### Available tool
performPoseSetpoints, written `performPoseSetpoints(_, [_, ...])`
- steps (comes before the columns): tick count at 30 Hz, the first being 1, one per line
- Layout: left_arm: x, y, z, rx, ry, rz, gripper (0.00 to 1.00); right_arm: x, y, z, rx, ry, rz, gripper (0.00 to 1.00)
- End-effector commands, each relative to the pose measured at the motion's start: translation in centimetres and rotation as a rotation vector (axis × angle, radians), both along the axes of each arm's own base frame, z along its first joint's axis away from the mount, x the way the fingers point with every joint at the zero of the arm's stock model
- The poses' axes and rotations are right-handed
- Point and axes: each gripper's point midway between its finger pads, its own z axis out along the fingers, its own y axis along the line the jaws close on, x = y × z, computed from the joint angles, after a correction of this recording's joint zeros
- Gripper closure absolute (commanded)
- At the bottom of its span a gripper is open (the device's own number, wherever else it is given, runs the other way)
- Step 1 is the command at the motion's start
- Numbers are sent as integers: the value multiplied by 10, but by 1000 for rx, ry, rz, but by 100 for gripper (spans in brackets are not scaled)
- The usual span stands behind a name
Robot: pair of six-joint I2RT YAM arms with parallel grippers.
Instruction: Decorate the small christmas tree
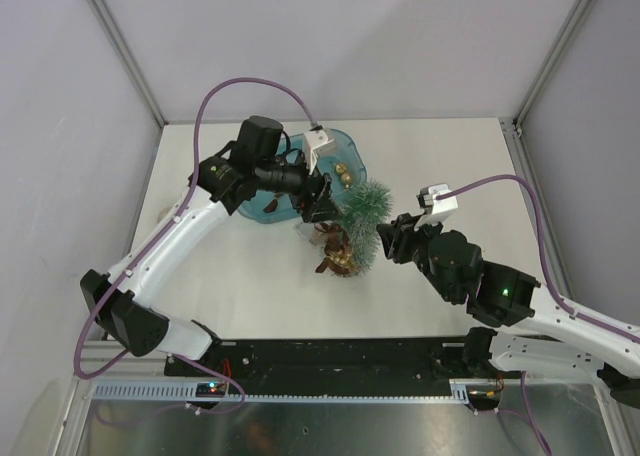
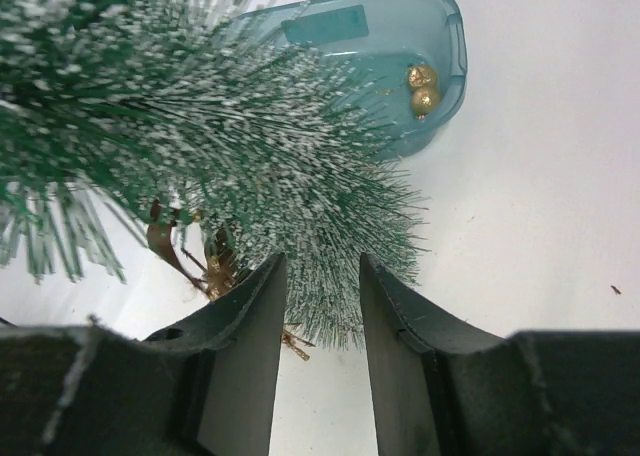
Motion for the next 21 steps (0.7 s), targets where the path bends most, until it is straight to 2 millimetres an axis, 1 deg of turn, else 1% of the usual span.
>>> performPoseSetpoints(1, [0, 4, 23, -30, -74, 22, 16, 2, 1, 25, 62, -36, -4, 60])
performPoseSetpoints(4, [0, 6, 22, -29, -71, 24, 15, 2, 1, 25, 62, -36, -4, 60])
performPoseSetpoints(8, [2, 8, 13, -11, -58, 36, 15, 2, 1, 26, 65, -37, -4, 60])
performPoseSetpoints(11, [12, 18, 6, -2, -39, 77, 11, 2, 0, 27, 67, -38, -6, 60])
performPoseSetpoints(12, [20, 24, 4, 0, -29, 106, 6, 2, -1, 26, 66, -38, -8, 60])
performPoseSetpoints(13, [27, 30, 1, 4, -18, 133, 3, 1, -1, 27, 68, -39, -8, 60])
performPoseSetpoints(17, [66, 64, -16, 28, 37, 270, 1, 1, -3, 27, 69, -40, -13, 58])
performPoseSetpoints(19, [80, 79, -27, 48, 53, 322, 0, 1, -4, 26, 71, -33, -17, 51])
performPoseSetpoints(21, [86, 92, -38, 56, 79, 348, 0, 0, -7, 23, 72, -18, -27, 40])
